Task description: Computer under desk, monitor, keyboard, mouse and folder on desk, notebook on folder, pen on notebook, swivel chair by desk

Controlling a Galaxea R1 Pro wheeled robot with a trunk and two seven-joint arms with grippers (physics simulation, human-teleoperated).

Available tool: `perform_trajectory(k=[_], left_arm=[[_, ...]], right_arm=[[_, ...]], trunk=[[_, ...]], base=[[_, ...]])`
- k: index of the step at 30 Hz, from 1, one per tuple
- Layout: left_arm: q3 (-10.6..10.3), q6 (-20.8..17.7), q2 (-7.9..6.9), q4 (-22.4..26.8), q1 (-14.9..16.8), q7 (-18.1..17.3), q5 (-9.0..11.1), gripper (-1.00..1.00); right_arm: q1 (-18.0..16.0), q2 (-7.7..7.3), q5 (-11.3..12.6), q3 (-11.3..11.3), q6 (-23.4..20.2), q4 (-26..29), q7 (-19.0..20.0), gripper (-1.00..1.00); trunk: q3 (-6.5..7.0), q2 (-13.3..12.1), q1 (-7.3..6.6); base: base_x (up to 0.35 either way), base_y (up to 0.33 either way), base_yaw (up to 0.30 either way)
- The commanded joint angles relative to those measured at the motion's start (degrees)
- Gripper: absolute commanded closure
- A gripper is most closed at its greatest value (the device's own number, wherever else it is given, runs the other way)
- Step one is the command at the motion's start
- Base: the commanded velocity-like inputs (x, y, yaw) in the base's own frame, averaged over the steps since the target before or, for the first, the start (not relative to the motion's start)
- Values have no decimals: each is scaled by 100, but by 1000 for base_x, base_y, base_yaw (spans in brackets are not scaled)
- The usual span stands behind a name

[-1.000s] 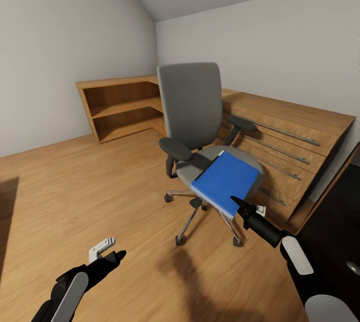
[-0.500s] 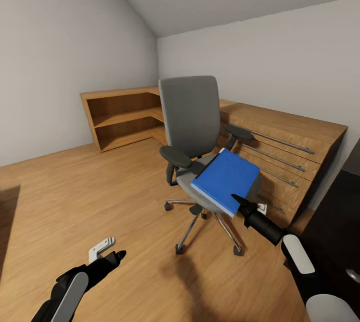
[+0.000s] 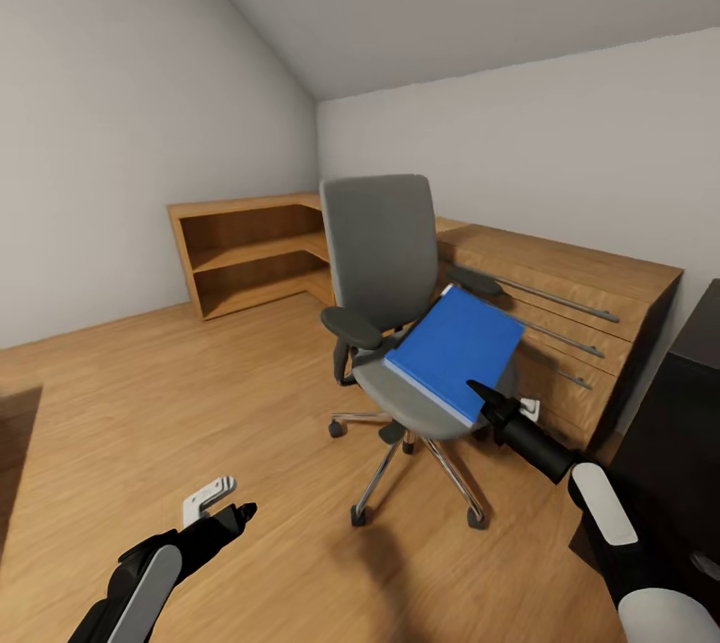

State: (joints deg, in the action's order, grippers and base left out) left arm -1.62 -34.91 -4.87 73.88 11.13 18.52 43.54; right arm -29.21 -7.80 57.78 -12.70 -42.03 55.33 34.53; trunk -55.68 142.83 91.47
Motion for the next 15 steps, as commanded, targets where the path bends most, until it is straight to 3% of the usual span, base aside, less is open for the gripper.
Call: perform_trajectory(k=[1, 10, 15], left_arm=[[-41, -5, -7, 6, 3, 60, 56, -100], [-145, 2, -8, -5, 3, 469, 52, -100], [-157, 2, -6, -12, 3, 565, 72, -100]], right_arm=[[0, -7, 5, -8, -34, 1, 6, 100], [11, -42, 5, -7, -35, 10, 10, 100], [12, -45, -2, -5, -36, 12, 10, 100]], trunk=[[13, -39, -24], [174, -400, -221], [264, -601, -331]], base=[[0, 0, 0], [-4, 0, 0], [-124, 0, 0]])
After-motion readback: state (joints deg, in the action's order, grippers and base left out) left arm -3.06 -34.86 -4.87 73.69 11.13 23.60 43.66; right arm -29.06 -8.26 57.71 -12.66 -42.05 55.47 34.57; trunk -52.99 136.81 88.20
